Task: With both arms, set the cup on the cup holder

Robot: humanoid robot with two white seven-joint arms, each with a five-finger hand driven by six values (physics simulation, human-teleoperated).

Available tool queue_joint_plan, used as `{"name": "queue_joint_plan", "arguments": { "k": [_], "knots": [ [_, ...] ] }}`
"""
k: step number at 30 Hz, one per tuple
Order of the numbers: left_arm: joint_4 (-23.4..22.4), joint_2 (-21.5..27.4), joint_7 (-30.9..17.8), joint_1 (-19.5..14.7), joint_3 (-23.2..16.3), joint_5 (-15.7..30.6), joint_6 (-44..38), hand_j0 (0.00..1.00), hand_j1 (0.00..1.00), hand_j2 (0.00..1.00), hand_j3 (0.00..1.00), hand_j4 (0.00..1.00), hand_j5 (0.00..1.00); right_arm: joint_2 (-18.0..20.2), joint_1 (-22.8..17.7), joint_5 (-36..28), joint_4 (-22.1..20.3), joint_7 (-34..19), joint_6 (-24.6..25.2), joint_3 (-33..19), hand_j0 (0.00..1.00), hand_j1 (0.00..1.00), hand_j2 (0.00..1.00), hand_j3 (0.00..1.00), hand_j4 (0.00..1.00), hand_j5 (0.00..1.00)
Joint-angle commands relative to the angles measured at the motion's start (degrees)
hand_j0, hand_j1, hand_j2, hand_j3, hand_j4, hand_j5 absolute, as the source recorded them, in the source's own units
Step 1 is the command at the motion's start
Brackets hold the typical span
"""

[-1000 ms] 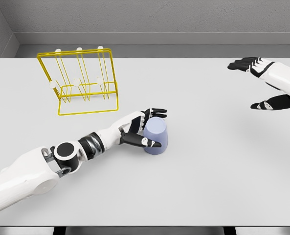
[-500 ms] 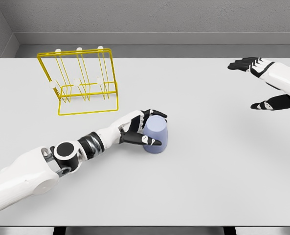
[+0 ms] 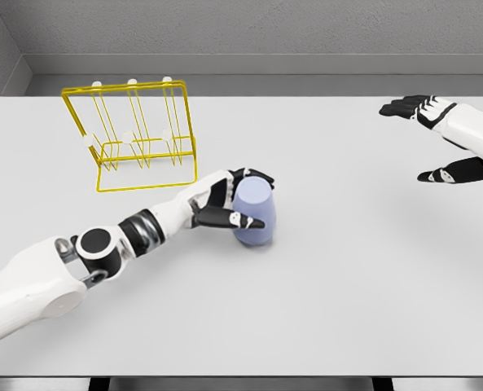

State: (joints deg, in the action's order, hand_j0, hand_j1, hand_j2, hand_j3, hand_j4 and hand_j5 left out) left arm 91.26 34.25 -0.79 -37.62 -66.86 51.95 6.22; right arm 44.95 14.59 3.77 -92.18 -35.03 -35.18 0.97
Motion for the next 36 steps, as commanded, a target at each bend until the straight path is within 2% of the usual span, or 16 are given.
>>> {"name": "queue_joint_plan", "arguments": {
  "k": [1,10,19,27,36],
  "knots": [
    [1.2,1.3,0.0,0.0,0.9,0.2,0.0,0.65,0.65,0.65,0.65,0.65,0.65,0.1,0.1,-0.4,0.0,0.0,0.2,0.0,1.0,1.0,1.0,1.0,1.0,1.0],
    [5.2,6.3,0.0,-0.8,3.3,0.2,0.1,0.65,0.65,0.65,0.65,0.65,0.65,0.1,0.1,-0.4,0.1,0.0,0.2,0.0,1.0,1.0,1.0,1.0,1.0,1.0],
    [7.1,11.7,0.0,-3.1,3.2,0.7,1.8,0.65,0.65,0.65,0.65,0.65,0.65,0.1,0.1,-0.4,0.1,0.0,0.2,0.0,1.0,1.0,1.0,1.0,1.0,1.0],
    [7.1,13.7,0.1,-5.6,3.3,1.0,2.6,0.66,0.66,0.66,0.66,0.66,0.66,0.1,0.1,-0.4,0.1,0.0,0.2,0.0,1.0,1.0,1.0,1.0,1.0,1.0],
    [7.1,13.7,0.1,-7.8,3.3,1.7,2.7,0.66,0.66,0.66,0.66,0.66,0.66,0.1,0.0,-0.4,0.1,0.0,0.2,0.0,1.0,1.0,1.0,1.0,1.0,1.0]
  ]
}}
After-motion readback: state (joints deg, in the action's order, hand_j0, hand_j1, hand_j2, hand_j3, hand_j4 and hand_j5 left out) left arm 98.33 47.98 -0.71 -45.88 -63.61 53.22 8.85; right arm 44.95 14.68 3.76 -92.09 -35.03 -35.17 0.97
